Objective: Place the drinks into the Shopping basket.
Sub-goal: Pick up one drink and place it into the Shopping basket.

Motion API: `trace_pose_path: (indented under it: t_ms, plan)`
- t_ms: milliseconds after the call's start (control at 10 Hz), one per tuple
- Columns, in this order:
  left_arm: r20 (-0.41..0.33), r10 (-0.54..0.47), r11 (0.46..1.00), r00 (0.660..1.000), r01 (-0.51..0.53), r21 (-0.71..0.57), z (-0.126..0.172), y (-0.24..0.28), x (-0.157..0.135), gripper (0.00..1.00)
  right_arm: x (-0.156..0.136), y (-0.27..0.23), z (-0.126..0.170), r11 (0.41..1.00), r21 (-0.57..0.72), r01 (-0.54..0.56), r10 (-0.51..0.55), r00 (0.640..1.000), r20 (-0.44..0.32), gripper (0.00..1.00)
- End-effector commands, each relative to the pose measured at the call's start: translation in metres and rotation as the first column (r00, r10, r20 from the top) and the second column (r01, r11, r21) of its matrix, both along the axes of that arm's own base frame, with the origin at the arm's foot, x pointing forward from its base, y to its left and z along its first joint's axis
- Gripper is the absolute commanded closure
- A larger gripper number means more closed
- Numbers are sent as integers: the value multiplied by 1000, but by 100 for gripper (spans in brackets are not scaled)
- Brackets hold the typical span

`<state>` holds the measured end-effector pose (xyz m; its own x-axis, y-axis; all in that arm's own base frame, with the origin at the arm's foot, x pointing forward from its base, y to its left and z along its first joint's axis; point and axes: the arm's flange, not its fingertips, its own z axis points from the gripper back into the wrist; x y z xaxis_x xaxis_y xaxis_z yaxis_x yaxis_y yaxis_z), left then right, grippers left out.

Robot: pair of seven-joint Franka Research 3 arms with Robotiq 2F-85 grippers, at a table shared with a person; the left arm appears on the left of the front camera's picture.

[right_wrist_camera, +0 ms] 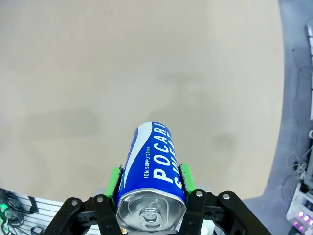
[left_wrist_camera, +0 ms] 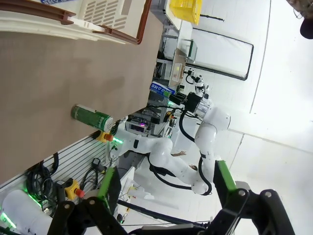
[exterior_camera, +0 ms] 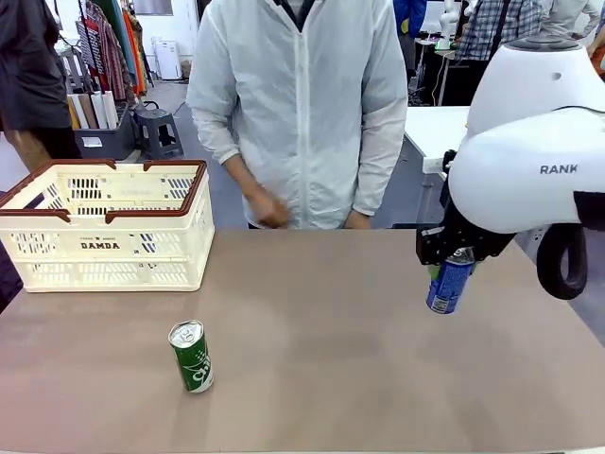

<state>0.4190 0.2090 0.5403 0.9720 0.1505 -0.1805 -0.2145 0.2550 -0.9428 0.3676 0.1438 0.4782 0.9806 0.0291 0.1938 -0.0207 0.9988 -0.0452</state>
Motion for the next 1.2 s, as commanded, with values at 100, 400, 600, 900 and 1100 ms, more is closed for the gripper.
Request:
trace_pose_path:
  t_ms: [100,400,600,900,1100]
  plan:
    - [-3,-12,1000,1000,12,5,2,1,-3,0,-7,20,15,1000,17,-8,7,999,35,100]
    - [-3,-12,1000,1000,12,5,2,1,-3,0,18,127,4,984,156,-87,83,996,34,100]
    - [-3,-12,1000,1000,12,5,2,1,-3,0,26,184,-23,964,219,-148,147,989,20,100]
    - [-3,-12,1000,1000,12,5,2,1,-3,0,31,244,-78,954,138,-265,258,964,69,100]
    - [-3,-12,1000,1000,12,5,2,1,-3,0,37,262,-87,947,121,-297,293,955,48,100]
